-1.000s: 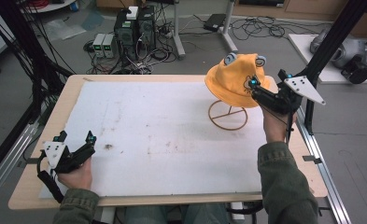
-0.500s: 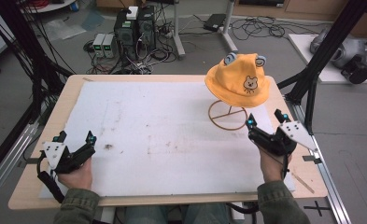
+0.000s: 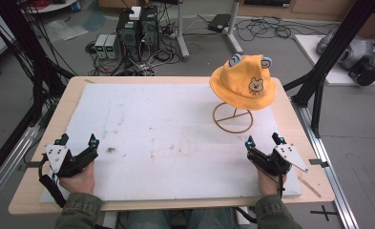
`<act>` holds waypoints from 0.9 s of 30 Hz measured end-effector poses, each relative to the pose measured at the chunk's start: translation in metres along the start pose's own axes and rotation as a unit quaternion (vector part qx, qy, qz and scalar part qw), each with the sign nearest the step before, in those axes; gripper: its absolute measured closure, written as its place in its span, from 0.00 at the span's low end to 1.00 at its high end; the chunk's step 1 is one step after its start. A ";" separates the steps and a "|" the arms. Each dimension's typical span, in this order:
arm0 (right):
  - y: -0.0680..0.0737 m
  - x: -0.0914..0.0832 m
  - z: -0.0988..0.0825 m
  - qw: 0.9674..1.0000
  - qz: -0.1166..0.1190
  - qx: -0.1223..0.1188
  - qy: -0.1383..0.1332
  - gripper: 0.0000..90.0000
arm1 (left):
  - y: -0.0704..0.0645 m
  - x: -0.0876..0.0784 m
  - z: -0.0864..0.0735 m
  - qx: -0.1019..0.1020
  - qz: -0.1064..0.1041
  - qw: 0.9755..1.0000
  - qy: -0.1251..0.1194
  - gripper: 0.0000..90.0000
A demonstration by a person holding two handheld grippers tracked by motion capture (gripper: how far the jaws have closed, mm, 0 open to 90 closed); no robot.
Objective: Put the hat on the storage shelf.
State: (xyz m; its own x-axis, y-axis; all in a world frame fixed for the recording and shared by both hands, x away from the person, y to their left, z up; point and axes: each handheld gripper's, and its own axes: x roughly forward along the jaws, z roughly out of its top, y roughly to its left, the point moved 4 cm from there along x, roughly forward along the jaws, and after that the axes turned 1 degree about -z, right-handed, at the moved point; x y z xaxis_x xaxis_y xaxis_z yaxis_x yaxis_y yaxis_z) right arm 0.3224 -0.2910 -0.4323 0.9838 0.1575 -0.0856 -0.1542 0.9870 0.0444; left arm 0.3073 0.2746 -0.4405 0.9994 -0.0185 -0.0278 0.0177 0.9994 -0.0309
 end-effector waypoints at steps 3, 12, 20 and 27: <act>-0.002 -0.001 0.001 1.000 -0.004 0.008 -0.004 0.13 | 0.000 0.000 0.000 0.000 0.000 1.000 0.000 0.13; 0.000 0.001 -0.002 1.000 0.000 0.004 0.006 0.13 | 0.001 -0.001 0.000 0.000 0.004 1.000 0.000 0.14; 0.001 0.003 -0.003 1.000 0.003 0.003 0.005 0.13 | 0.002 -0.002 0.000 0.001 0.004 1.000 0.001 0.14; -0.001 0.003 -0.004 1.000 0.002 0.004 0.005 0.13 | 0.003 -0.003 0.000 0.003 0.006 1.000 0.002 0.14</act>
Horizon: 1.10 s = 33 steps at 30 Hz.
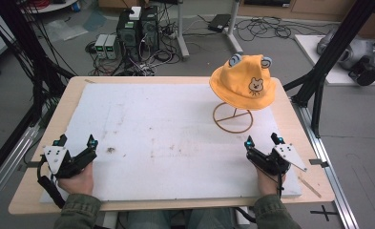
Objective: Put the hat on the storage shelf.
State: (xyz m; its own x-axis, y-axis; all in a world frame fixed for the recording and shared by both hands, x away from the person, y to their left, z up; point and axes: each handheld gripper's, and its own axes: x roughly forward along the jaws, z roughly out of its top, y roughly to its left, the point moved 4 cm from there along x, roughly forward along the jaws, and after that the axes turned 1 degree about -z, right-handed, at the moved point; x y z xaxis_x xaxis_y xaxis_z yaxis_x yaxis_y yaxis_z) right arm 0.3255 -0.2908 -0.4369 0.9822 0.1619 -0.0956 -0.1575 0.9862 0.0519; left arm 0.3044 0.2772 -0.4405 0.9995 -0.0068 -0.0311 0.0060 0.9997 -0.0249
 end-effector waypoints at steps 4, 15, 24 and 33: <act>-0.001 0.000 -0.001 1.000 -0.001 0.005 0.002 0.13 | 0.000 0.000 0.000 0.000 -0.001 1.000 0.000 0.14; -0.001 0.001 -0.003 1.000 -0.003 0.004 0.006 0.13 | 0.001 -0.001 0.000 -0.002 -0.001 1.000 -0.001 0.14; -0.003 0.001 -0.003 1.000 -0.005 0.006 0.005 0.13 | 0.001 -0.001 0.001 -0.005 -0.001 1.000 -0.002 0.14; -0.003 0.001 -0.003 1.000 -0.006 0.007 0.007 0.13 | 0.001 -0.001 0.001 -0.005 -0.001 1.000 -0.003 0.14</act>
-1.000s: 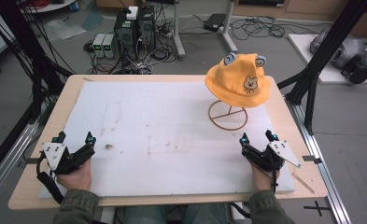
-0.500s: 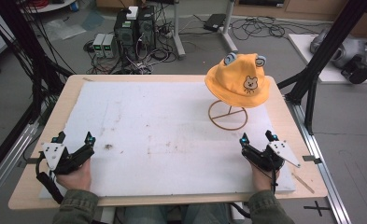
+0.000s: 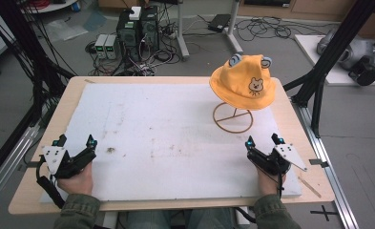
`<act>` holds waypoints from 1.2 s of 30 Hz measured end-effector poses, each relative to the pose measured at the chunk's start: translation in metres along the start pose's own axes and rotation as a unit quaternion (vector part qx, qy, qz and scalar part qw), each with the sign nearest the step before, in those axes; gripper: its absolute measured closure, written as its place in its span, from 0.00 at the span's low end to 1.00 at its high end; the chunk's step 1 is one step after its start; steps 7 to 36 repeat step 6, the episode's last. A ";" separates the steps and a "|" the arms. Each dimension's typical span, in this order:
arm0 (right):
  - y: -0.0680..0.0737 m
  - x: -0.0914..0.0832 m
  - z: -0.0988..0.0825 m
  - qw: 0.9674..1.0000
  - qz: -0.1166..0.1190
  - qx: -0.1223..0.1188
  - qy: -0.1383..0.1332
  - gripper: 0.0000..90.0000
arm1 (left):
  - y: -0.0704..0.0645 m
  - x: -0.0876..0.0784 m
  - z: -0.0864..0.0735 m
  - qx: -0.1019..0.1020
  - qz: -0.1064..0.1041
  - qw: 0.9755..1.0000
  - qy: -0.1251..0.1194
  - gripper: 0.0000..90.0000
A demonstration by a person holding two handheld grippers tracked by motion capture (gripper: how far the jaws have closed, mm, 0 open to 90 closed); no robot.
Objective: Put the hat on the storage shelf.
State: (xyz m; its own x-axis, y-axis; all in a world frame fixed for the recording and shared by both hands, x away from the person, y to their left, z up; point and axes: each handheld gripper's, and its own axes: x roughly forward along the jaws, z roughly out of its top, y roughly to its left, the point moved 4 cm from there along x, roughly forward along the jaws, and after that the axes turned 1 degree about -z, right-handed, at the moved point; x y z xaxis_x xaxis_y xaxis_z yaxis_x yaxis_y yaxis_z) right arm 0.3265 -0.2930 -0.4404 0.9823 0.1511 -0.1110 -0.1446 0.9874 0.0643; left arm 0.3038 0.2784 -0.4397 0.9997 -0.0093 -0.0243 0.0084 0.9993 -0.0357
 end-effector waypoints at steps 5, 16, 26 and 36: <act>-0.001 0.001 -0.001 1.000 -0.003 -0.005 -0.001 0.13 | 0.000 0.000 0.000 -0.001 0.000 1.000 -0.001 0.14; -0.001 0.001 -0.001 1.000 -0.003 -0.005 -0.001 0.13 | 0.000 0.000 0.000 -0.001 0.000 1.000 -0.001 0.14; -0.001 0.001 -0.001 1.000 -0.003 -0.005 -0.001 0.13 | 0.000 0.000 0.000 -0.001 0.000 1.000 -0.001 0.14; -0.001 0.001 -0.001 1.000 -0.003 -0.005 -0.001 0.13 | 0.000 0.000 0.000 -0.001 0.000 1.000 -0.001 0.14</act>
